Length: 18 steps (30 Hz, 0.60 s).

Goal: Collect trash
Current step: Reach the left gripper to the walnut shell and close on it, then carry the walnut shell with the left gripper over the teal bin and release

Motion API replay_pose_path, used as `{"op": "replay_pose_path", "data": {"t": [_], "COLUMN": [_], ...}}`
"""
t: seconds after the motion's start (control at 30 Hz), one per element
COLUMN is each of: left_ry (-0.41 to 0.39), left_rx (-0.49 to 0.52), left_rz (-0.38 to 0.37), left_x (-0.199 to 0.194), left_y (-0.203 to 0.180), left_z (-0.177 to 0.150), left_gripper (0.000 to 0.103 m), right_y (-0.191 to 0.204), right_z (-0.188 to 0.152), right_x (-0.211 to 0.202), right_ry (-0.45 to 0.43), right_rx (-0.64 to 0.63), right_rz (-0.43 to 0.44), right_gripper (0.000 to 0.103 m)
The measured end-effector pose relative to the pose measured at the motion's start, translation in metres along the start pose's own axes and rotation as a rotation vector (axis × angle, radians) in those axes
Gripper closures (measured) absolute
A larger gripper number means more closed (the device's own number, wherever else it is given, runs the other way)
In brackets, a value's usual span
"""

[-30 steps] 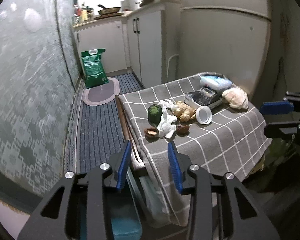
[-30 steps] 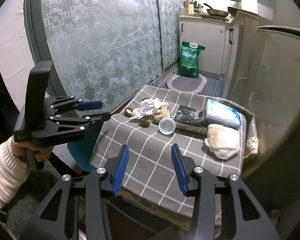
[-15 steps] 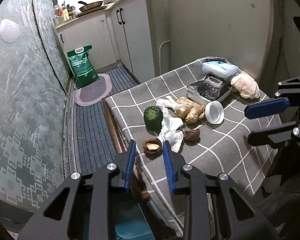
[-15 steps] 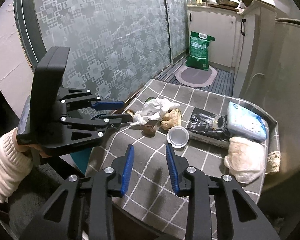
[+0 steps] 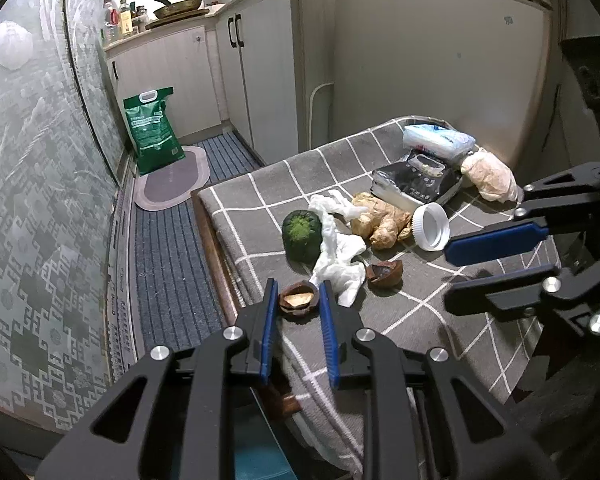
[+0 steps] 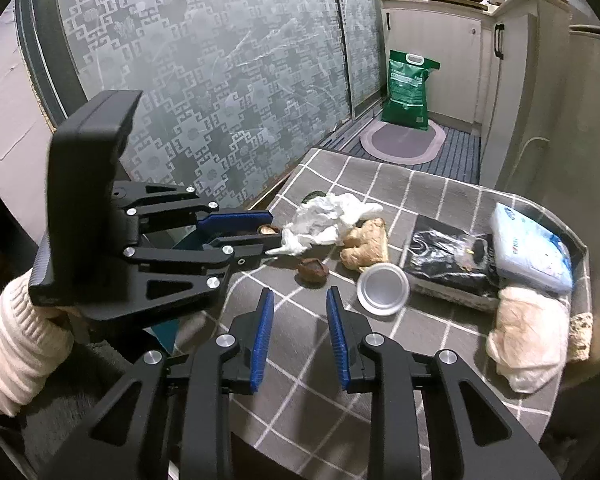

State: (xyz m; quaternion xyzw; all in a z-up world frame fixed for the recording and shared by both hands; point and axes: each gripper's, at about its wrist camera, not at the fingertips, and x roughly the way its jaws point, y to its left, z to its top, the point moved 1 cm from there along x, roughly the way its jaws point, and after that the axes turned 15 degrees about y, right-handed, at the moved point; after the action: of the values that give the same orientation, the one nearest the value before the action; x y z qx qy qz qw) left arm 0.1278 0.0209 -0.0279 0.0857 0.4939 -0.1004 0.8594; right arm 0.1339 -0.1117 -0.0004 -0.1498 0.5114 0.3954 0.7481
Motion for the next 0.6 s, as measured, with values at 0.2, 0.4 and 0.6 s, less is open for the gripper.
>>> {"op": "replay_pose_path", "data": {"t": [0.2,0.4,0.6], "left_ry": [-0.04,-0.079,-0.092], "left_rx": [-0.036,-0.068,-0.124], "left_rz": [-0.028,-0.04,-0.04], "left_x": [-0.013,-0.028,-0.034], "left_y": [0.01,0.023,0.044], "left_z": [-0.008,-0.019,-0.034], "left_gripper": [0.081,0.081,0.081], "right_y": [-0.001,0.002,0.003], "right_z": [0.009,0.017,0.023], "right_x": [0.012,0.022,0.032], "right_ry": [0.018,0.034,0.061], "right_rx": [0.025,0.04,0.061], "right_rz": [-0.018,-0.047,-0.085], "right_gripper": [0.076,0.076,0.083]}}
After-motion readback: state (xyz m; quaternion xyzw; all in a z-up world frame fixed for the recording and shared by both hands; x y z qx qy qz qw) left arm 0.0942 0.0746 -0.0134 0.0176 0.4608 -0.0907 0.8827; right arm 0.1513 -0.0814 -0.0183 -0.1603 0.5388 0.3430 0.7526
